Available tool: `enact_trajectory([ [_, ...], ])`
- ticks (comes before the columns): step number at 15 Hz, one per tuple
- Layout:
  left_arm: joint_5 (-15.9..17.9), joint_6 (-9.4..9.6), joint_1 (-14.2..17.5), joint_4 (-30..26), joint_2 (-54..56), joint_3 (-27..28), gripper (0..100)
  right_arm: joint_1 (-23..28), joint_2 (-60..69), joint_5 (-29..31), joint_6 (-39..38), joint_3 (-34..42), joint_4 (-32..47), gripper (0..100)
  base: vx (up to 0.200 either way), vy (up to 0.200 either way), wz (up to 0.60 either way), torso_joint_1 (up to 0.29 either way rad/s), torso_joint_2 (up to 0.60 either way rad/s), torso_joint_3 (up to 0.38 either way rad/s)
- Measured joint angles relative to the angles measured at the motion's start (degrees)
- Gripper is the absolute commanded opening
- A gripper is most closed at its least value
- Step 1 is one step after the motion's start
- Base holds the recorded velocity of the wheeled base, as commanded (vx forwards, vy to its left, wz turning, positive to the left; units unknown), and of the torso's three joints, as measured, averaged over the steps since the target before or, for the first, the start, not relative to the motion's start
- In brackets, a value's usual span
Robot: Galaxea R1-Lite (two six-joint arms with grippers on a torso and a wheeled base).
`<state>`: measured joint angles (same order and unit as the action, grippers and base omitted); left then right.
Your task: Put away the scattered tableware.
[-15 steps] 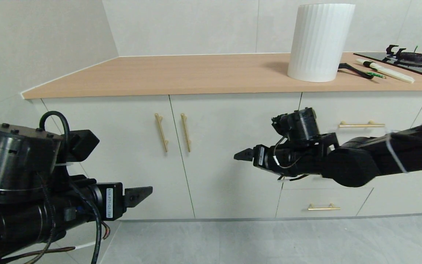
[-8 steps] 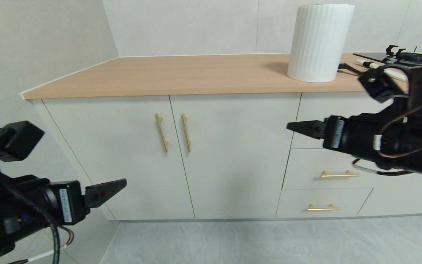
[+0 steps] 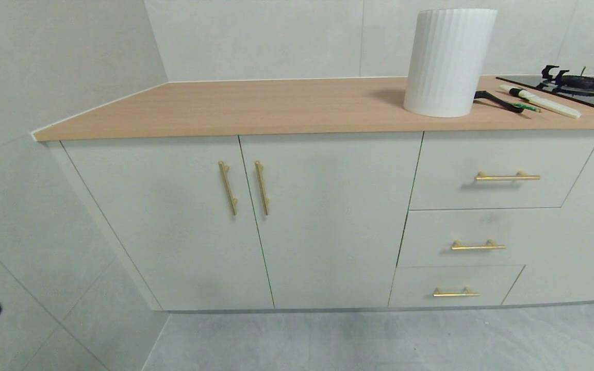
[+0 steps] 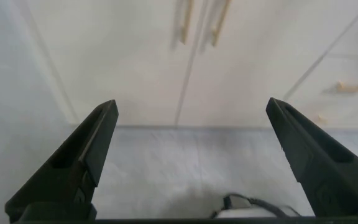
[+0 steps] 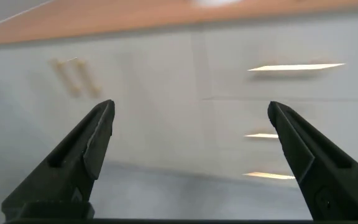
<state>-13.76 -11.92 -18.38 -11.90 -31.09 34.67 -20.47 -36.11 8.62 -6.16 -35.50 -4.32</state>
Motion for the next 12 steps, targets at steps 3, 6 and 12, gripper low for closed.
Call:
enact_trajectory([
  [3,0.11,1.66,4.22,-4.72,12.54,-2.15,100,6.94,16.49,0.44,8.97,2.1,12.0,100,0.0,0.0,0.0,0.0,0.0,0.0],
  [6,-0.51,4.1,8.91,-5.72,21.28,-4.05,100,13.12,26.42,4.66,12.12,2.76,17.55,100,0.0,0.0,0.0,0.0,0.0,0.0],
  [12,-1.87,7.47,16.82,-6.06,28.25,-5.18,100,20.42,33.59,7.19,11.74,9.85,17.62,100,0.0,0.0,0.0,0.0,0.0,0.0],
])
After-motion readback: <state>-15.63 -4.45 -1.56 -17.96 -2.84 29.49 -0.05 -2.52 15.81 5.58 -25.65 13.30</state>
